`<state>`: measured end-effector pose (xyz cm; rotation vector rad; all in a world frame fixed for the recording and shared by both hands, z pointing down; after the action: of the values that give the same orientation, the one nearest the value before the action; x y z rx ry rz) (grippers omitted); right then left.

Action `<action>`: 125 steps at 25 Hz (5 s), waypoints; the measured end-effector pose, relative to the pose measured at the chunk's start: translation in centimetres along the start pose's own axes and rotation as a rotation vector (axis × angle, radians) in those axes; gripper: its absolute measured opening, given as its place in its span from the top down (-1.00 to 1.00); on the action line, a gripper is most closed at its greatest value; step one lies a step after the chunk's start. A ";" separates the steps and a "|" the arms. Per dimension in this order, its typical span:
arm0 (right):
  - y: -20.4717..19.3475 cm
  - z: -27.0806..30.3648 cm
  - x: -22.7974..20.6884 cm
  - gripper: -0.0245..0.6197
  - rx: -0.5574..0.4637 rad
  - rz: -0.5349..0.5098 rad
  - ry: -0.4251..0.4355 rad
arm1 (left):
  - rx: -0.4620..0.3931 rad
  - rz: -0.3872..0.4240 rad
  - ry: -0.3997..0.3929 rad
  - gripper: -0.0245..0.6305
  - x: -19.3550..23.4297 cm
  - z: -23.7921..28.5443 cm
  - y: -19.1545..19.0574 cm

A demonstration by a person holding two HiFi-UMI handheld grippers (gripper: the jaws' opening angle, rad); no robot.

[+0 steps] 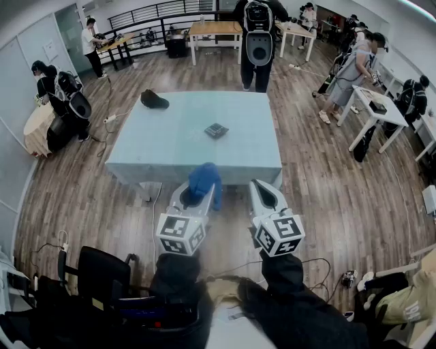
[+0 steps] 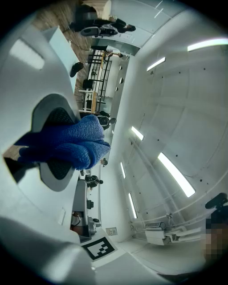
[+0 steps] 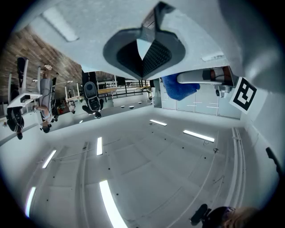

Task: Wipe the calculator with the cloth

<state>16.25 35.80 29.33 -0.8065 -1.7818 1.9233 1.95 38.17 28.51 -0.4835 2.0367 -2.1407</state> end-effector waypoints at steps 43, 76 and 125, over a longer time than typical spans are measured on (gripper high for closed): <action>-2.3 14.3 -6.5 0.94 0.055 0.030 -0.060 | 0.041 -0.038 0.009 0.52 11.1 13.0 -1.4; -3.9 33.7 -15.5 0.94 0.097 0.070 -0.012 | 0.102 -0.044 0.039 0.52 22.6 29.7 -2.3; -22.4 57.2 -30.7 0.94 0.580 0.202 -0.101 | 0.679 -0.225 0.082 0.53 39.2 52.4 -25.6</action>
<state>0.27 -24.87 57.27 -0.7013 -1.1112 2.4703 -14.61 -22.18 60.43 -0.5357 1.1915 -2.8208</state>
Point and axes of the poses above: the fingertips, and each gripper's own axes: z forward along the fingers, x to its left, y out of its top, the point moved 3 cm from there along -z, backward along the fingers
